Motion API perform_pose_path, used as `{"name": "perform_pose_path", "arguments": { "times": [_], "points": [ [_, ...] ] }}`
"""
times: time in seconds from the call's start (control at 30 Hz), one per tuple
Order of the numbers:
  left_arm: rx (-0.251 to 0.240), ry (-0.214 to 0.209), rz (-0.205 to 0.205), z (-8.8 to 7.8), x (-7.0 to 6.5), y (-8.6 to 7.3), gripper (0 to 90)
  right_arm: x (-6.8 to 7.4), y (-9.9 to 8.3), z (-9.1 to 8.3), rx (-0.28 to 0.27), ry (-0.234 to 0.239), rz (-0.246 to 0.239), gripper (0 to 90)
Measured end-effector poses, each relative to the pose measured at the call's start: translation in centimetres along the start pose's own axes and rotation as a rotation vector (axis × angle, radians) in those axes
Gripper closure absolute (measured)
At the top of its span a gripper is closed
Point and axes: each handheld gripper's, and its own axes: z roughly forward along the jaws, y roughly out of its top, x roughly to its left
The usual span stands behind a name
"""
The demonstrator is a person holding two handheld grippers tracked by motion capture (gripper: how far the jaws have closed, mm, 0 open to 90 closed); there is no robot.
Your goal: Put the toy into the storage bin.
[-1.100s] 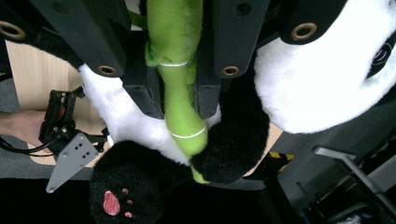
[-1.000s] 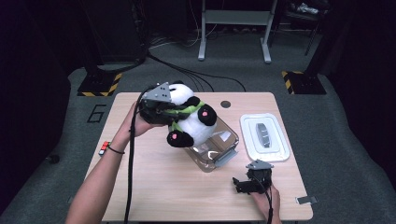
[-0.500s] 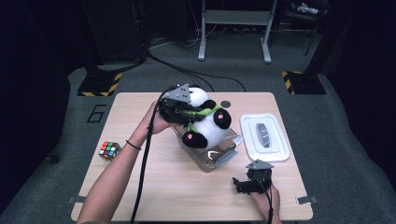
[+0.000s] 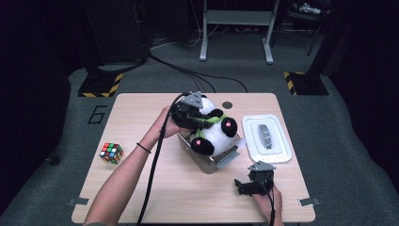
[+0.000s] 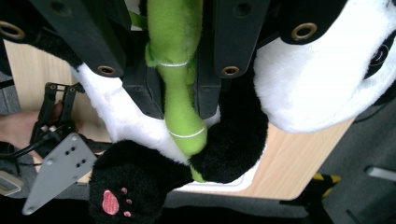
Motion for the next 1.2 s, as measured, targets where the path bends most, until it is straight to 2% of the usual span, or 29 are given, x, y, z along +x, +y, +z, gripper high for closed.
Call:
{"name": "perform_pose_path", "arguments": {
  "times": [0.27, 0.57, 0.67, 0.8, 0.83, 0.87, 0.97, 1.03, 1.07, 1.2],
  "points": [
    [0.062, -0.016, -0.036, 2.4, 0.0, -0.4, 73.5, 0.0, 0.0, 0.0, 0.000, 0.000, -0.001, 0.0],
    [0.051, -0.011, -0.058, 3.0, -0.1, -0.7, 70.0, 0.0, 0.0, 0.0, -0.002, -0.001, -0.001, 0.0],
    [0.044, 0.001, -0.070, 2.8, -0.2, -0.7, 61.1, 0.0, 0.0, 0.0, -0.002, -0.001, 0.000, 0.0],
    [0.019, 0.059, -0.087, 1.6, -0.4, -0.5, 37.0, 0.0, 0.0, 0.0, -0.002, -0.001, 0.000, 0.0],
    [0.006, 0.062, -0.099, 1.2, -0.5, -0.4, 31.4, 0.0, 0.0, 0.0, -0.002, -0.002, 0.000, 0.0],
    [-0.005, 0.064, -0.103, 0.7, -0.5, -0.3, 26.7, 0.0, 0.0, 0.0, -0.002, -0.001, 0.000, 0.0],
    [-0.023, 0.116, -0.117, -0.6, -0.3, 0.0, 14.2, 0.0, 0.0, 0.0, -0.002, -0.001, -0.001, 0.0],
    [-0.021, 0.170, -0.144, -1.0, 0.1, 0.0, 11.2, 0.0, 0.0, 0.0, -0.002, -0.001, -0.001, 0.0],
    [-0.010, 0.174, -0.156, -1.0, 0.4, 0.0, 8.1, 0.0, 0.0, 0.0, -0.002, -0.001, -0.001, 0.0],
    [-0.008, 0.240, -0.232, -0.4, 1.5, -0.7, 2.9, 0.0, 0.0, 0.0, -0.002, -0.001, -0.001, 0.0]
  ]
}}
